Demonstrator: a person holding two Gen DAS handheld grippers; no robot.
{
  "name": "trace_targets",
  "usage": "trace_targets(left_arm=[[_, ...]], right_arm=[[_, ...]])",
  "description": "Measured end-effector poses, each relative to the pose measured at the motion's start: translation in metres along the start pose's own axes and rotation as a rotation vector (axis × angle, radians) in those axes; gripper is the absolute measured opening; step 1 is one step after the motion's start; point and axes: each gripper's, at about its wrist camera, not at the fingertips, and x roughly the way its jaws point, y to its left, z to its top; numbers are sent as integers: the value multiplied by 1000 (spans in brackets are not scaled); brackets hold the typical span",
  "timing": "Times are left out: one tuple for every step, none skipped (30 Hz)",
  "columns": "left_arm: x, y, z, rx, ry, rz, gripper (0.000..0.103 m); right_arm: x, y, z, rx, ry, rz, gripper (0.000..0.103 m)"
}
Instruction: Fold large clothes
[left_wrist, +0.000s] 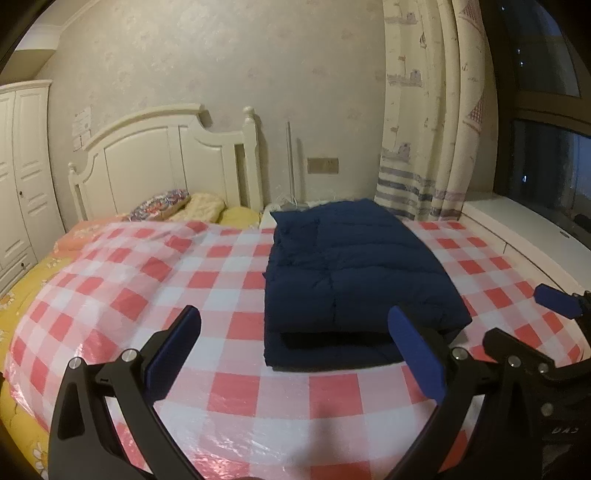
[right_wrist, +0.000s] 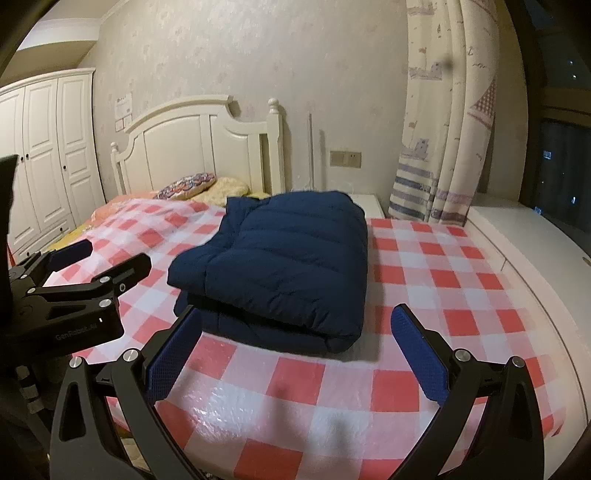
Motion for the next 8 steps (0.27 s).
trace_targets(left_arm=[[7, 1, -1, -3, 21, -14, 101], [17, 7, 0, -3, 60, -28, 101], [27, 12, 1, 0, 97, -36, 101], [38, 23, 4, -1, 137, -45, 101], [50, 40, 9, -14, 160, -36, 101], [58, 55, 13, -29, 166, -13, 101], [70, 81, 20, -50, 169, 32, 101], [84, 112, 28, -74, 172, 92, 101]], right_arm=[[5, -1, -2, 3, 12, 3, 98], [9, -1, -4, 5, 23, 6, 98], [14, -3, -6, 6, 36, 11, 98], [19, -6, -6, 6, 51, 17, 98], [23, -11, -6, 5, 61, 21, 98], [27, -23, -3, 3, 76, 19, 98], [29, -37, 3, -7, 85, -1, 98], [29, -52, 9, -18, 86, -34, 98]])
